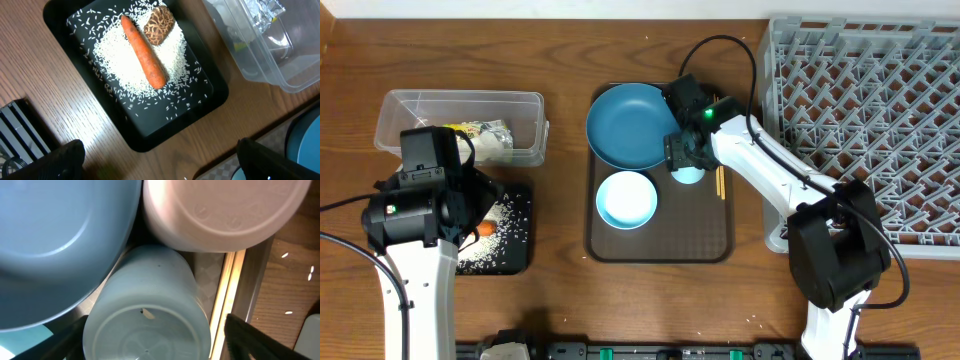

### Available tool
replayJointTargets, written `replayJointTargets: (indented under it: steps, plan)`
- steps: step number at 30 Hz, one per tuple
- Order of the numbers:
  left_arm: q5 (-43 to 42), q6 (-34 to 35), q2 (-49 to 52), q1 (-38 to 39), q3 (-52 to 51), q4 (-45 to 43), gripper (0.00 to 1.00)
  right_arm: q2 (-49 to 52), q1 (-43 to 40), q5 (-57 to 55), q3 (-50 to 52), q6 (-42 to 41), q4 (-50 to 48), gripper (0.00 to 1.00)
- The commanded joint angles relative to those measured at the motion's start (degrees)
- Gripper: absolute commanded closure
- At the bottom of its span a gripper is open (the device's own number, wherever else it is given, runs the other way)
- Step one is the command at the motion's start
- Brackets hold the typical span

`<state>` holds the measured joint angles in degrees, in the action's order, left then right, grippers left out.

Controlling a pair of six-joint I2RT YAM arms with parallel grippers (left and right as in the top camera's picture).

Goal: Sort waste into correct bins and load items into the dishwasher rack
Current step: 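Carry the light-blue cup into the dishwasher rack with the right gripper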

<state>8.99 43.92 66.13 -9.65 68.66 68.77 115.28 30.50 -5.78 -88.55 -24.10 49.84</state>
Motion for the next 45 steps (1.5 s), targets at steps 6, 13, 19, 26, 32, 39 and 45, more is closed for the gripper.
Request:
replayJointTargets:
  steps: [6, 13, 19, 26, 32, 39, 45]
  plan:
    - [0.7, 0.9, 0.1, -0.3, -0.2, 0.2, 0.02, -0.2, -0.1, 0.0, -0.9, -0.5, -0.6, 0.34]
    - [0.7, 0.9, 0.1, -0.3, -0.2, 0.2, 0.02, -1.4, -0.1, 0.0, -0.9, -0.5, -0.7, 0.42]
    - [0.7, 0.9, 0.1, -0.3, -0.2, 0.2, 0.02, -6.5, -0.1, 0.0, -0.9, 0.6, -0.3, 0.45]
    - [0.7, 0.9, 0.1, -0.3, -0.2, 0.2, 0.02, -16.0, -0.5, -0.1, -0.9, 2.9, 2.6, 0.48]
    - [0.7, 0.9, 0.1, -0.3, -0.2, 0.2, 0.02, -26.2, -5.7, -4.0, -0.9, 3.7, 4.0, 0.47]
    - [0.7, 0.9, 0.1, -0.3, -0.2, 0.2, 0.02, -32.0, -20.9, -8.5, -0.9, 8.0, 3.8, 0.43]
    - [0.7, 0.9, 0.1, -0.3, -0.2, 0.2, 0.02, -30.1, -36.7, -9.4, -0.9, 11.6, 1.1, 0.41]
